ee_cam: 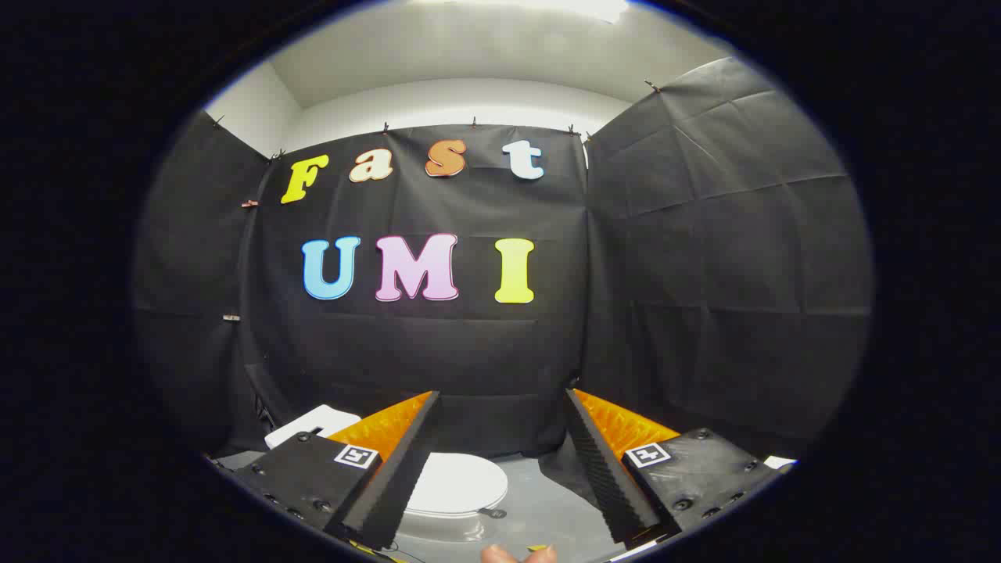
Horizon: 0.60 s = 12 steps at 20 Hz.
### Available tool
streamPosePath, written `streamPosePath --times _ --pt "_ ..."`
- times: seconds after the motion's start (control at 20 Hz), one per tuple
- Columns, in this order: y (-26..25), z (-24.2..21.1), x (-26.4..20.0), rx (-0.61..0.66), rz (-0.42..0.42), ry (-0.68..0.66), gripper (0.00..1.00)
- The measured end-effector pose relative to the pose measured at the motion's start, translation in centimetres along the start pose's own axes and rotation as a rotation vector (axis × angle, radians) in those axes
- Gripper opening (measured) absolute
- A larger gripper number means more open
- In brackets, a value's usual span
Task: Open the toilet lid.
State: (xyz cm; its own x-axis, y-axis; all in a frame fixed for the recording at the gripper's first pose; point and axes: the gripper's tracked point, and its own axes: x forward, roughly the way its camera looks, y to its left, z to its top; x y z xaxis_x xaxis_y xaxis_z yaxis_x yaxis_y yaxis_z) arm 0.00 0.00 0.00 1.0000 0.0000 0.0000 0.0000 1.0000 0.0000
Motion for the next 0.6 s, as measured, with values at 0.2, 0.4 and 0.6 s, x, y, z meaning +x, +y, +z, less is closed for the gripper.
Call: streamPosePath --times 0.2,0.4,0.6 --pt "0.42 -0.10 -0.15 -0.016 0.008 0.000 0.99" --pt "0.72 -0.45 -0.03 -0.020 0.017 0.006 1.00" --pt "0.68 -0.70 0.11 -0.019 0.017 0.016 1.00"
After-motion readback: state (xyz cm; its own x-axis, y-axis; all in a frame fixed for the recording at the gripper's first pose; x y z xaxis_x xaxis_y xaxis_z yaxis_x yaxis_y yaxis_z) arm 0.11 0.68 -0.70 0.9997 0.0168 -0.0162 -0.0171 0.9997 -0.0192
